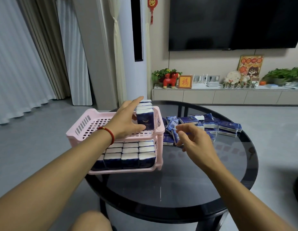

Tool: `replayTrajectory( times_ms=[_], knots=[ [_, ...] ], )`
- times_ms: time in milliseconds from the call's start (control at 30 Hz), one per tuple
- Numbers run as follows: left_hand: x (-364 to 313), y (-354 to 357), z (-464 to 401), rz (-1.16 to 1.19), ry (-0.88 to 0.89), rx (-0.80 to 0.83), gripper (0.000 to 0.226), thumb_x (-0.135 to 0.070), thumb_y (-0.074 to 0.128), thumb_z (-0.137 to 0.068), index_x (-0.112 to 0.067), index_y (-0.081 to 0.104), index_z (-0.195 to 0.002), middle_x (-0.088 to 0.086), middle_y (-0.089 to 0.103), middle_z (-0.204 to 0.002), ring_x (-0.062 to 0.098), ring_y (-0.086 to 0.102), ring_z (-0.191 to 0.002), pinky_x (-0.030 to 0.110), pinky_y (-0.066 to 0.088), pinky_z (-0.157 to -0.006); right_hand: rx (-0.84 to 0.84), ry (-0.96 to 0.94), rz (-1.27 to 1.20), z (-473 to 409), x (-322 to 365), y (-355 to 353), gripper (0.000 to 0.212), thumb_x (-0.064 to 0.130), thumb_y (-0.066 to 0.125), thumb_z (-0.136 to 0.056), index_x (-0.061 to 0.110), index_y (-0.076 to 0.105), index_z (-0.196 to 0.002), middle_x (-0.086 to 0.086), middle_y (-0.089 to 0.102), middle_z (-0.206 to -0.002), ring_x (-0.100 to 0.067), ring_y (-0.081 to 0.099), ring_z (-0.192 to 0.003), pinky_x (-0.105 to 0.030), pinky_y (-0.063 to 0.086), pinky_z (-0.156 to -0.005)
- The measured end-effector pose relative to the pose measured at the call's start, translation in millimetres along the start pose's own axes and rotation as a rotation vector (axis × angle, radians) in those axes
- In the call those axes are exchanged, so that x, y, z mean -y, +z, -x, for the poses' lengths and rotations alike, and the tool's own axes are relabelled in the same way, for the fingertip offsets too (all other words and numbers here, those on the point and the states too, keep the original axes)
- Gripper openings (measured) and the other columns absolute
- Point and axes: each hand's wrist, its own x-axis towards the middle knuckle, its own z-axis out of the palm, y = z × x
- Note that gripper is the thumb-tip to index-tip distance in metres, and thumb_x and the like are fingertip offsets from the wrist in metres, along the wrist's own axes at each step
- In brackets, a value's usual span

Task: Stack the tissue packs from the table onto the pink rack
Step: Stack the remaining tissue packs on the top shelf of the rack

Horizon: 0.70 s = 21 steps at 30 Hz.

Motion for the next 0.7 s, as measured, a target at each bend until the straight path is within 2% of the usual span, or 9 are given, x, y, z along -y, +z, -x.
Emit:
replayTrajectory(
  times_ms=[100,233,367,500,600,700],
  knots=[
    [-3,-2,-8,-0.069,0.027,0.033,0.092,-0.017,0.083,-0.081,-0.028,0.034,-0.158,0.002,0.036,-0.153,0.021,0.046,-0.134,0.023,0.039,-0.108,0.000,0.014,0.028,-1,-4,-1,0.014,0.022,0.059,-0.101,0.028,0.070,-0.107,0.011,0.073,-0.087,-0.006,0.072,-0.072,-0.039,0.063,-0.071],
    [-2,-4,-13,-0.098,0.019,0.044,0.088,-0.018,0.083,-0.080,-0.027,0.038,-0.156,0.003,0.036,-0.152,0.023,0.045,-0.134,0.026,0.038,-0.108,-0.049,0.078,0.087,-8,-20,-4,0.016,0.019,0.058,-0.097,0.025,0.072,-0.102,0.007,0.074,-0.085,-0.011,0.072,-0.070,-0.042,0.062,-0.072],
    [-3,-2,-11,-0.086,0.017,0.047,0.090,-0.018,0.083,-0.080,-0.027,0.035,-0.156,0.005,0.038,-0.150,0.023,0.047,-0.133,0.028,0.041,-0.107,-0.057,0.166,0.268,-16,-49,-7,0.020,0.017,0.057,-0.094,0.019,0.072,-0.107,0.004,0.073,-0.100,-0.019,0.071,-0.090,-0.040,0.058,-0.086],
    [-4,-4,-11,-0.073,-0.001,0.075,0.097,-0.020,0.084,-0.080,-0.028,0.028,-0.159,0.007,0.038,-0.150,0.025,0.052,-0.126,0.030,0.046,-0.102,0.065,0.232,0.466,-22,-77,-3,0.033,0.019,0.062,-0.092,0.016,0.063,-0.125,-0.005,0.068,-0.120,-0.025,0.065,-0.105,-0.044,0.054,-0.094],
    [-4,-5,-11,-0.060,-0.023,0.099,0.103,-0.023,0.085,-0.079,-0.031,0.023,-0.160,0.007,0.038,-0.150,0.021,0.057,-0.115,0.029,0.051,-0.096,0.113,0.206,0.554,-28,-88,8,0.043,0.023,0.063,-0.093,0.017,0.054,-0.135,-0.009,0.059,-0.132,-0.031,0.060,-0.114,-0.045,0.051,-0.097],
    [-8,-10,-7,-0.027,-0.062,0.123,0.110,-0.027,0.086,-0.079,-0.033,0.014,-0.162,0.007,0.036,-0.154,0.023,0.059,-0.120,0.039,0.053,-0.103,0.104,0.146,0.641,-38,-91,21,0.047,0.026,0.063,-0.095,0.015,0.049,-0.138,-0.011,0.054,-0.134,-0.033,0.054,-0.121,-0.044,0.050,-0.095]
  ],
)
